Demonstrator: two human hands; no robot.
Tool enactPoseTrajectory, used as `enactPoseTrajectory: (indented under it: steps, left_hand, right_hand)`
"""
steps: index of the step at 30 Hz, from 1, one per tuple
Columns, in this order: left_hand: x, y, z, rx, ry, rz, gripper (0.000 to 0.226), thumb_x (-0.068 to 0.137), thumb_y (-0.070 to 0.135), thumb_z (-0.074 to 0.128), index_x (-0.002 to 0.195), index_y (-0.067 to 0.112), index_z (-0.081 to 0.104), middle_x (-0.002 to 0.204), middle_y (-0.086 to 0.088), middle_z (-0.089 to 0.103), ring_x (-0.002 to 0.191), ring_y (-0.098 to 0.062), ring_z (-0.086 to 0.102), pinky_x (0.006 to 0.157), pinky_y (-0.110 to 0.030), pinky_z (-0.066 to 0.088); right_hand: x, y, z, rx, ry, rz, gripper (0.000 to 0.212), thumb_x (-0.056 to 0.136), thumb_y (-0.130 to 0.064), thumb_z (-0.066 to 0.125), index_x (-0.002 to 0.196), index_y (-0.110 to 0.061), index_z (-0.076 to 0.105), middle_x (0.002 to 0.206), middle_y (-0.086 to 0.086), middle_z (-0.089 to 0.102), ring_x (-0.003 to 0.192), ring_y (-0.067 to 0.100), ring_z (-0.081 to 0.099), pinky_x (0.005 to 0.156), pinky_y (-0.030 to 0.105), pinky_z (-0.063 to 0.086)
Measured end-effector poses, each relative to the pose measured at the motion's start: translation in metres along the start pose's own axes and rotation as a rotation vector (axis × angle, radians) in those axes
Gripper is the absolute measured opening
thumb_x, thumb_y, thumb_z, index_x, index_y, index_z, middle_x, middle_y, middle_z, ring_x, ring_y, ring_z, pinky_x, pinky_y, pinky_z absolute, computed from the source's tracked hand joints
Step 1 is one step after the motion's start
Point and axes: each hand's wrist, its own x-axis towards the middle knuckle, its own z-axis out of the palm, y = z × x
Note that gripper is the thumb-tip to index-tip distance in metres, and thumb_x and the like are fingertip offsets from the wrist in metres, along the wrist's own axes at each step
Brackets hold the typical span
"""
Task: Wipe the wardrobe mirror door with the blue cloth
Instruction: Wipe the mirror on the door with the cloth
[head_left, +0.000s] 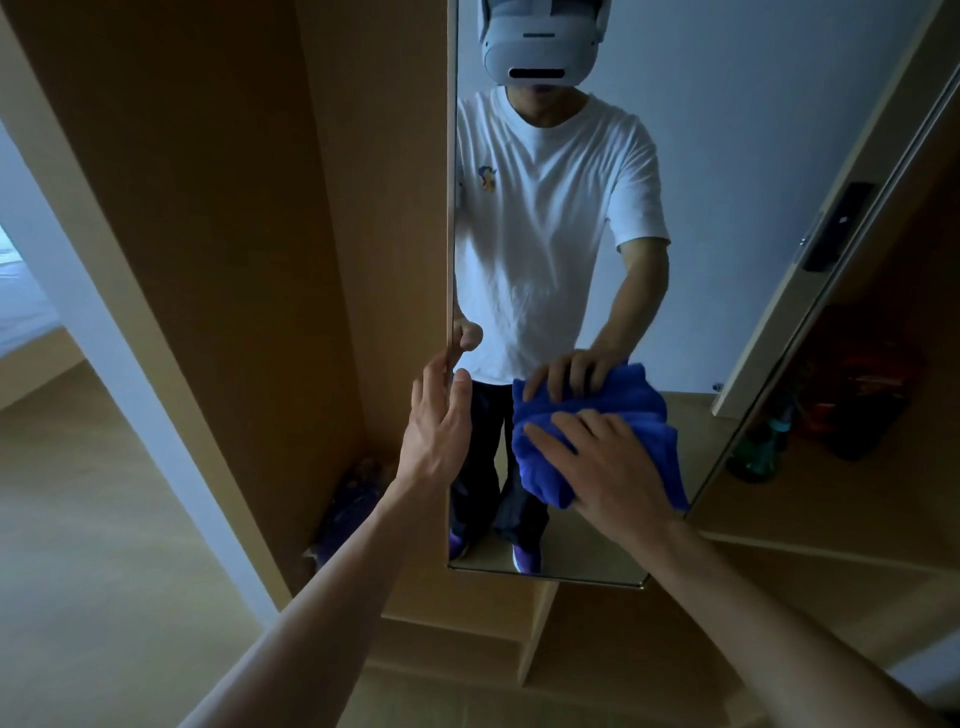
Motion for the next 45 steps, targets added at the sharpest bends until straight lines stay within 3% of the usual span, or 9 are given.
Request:
enactPoseTrajectory:
  steps: [5,10,14,21,27,31,36,40,45]
  left_hand:
    - [0.000,-0.004,0.004,0.004,0.008,-0.005,0.046,0.109,0.044,0.033,0.154,0.038,0.030,0.152,0.001,0.041,0.133,-0.014,0.042,0.097,-0.036,0.034]
    - [-0.003,-0.009,0.007,-0.005,0.020,0.045,0.045,0.108,0.041,0.040,0.152,0.041,0.030,0.149,0.009,0.042,0.126,-0.005,0.037,0.099,-0.037,0.033]
    - [-0.001,-0.011,0.011,0.007,0.031,0.032,0.047,0.106,0.044,0.042,0.151,0.044,0.026,0.133,0.018,0.034,0.124,-0.003,0.033,0.099,-0.041,0.039]
    - [-0.001,-0.014,0.018,0.034,0.081,0.025,0.057,0.100,0.052,0.044,0.152,0.039,0.025,0.153,-0.002,0.036,0.118,-0.006,0.035,0.090,-0.040,0.038]
    - [-0.002,-0.018,0.023,0.078,0.108,0.032,0.060,0.104,0.046,0.048,0.156,0.033,0.023,0.156,-0.006,0.034,0.121,-0.008,0.037,0.087,-0.039,0.039]
    - [-0.002,-0.020,0.025,0.087,0.113,0.033,0.061,0.103,0.046,0.049,0.157,0.032,0.023,0.154,-0.008,0.036,0.131,-0.023,0.046,0.086,-0.039,0.041]
    - [-0.003,-0.020,0.027,0.098,0.122,0.041,0.064,0.098,0.054,0.047,0.155,0.034,0.024,0.151,-0.002,0.040,0.117,-0.005,0.036,0.084,-0.037,0.039]
    - [-0.004,-0.019,0.032,0.119,0.128,0.019,0.070,0.093,0.061,0.044,0.154,0.035,0.022,0.152,-0.005,0.036,0.116,-0.010,0.037,0.078,-0.036,0.041]
    - [-0.007,-0.021,0.035,0.114,0.124,-0.003,0.080,0.088,0.063,0.045,0.157,0.033,0.017,0.155,-0.007,0.031,0.134,-0.020,0.041,0.086,-0.037,0.040]
  right_hand:
    - [-0.003,0.003,0.001,0.034,-0.020,-0.024,0.066,0.074,-0.016,0.081,0.135,-0.019,0.057,0.122,0.009,0.062,0.099,0.029,0.059,0.083,0.042,0.051]
    - [0.016,0.023,-0.033,0.100,0.089,0.045,0.064,0.074,-0.008,0.078,0.134,-0.014,0.059,0.114,0.010,0.061,0.093,0.028,0.054,0.076,0.040,0.045]
    - [0.033,0.045,-0.074,0.099,0.193,0.093,0.057,0.076,-0.006,0.071,0.132,-0.011,0.061,0.110,0.012,0.061,0.091,0.032,0.054,0.073,0.045,0.045]
    - [0.059,0.080,-0.129,-0.002,0.321,0.152,0.052,0.085,-0.012,0.046,0.135,-0.014,0.059,0.108,0.012,0.059,0.089,0.033,0.050,0.073,0.046,0.040]
    - [0.051,0.075,-0.110,-0.093,0.405,0.120,0.049,0.086,-0.016,0.064,0.134,-0.019,0.058,0.116,0.007,0.059,0.096,0.030,0.049,0.079,0.042,0.036]
    - [0.036,0.068,-0.081,-0.040,0.385,0.110,0.051,0.086,-0.019,0.066,0.136,-0.021,0.056,0.120,0.005,0.057,0.097,0.029,0.049,0.081,0.042,0.038]
    - [0.001,0.052,-0.038,0.010,0.209,0.083,0.062,0.078,-0.021,0.074,0.138,-0.019,0.056,0.123,0.008,0.057,0.100,0.029,0.050,0.085,0.042,0.037]
    - [-0.021,0.036,-0.012,0.034,0.061,0.076,0.067,0.075,-0.020,0.082,0.138,-0.020,0.057,0.123,0.008,0.061,0.104,0.029,0.056,0.088,0.044,0.047]
    - [-0.023,0.041,-0.016,0.102,0.085,0.109,0.057,0.080,-0.012,0.074,0.135,-0.020,0.059,0.121,0.008,0.061,0.098,0.029,0.057,0.081,0.043,0.050]
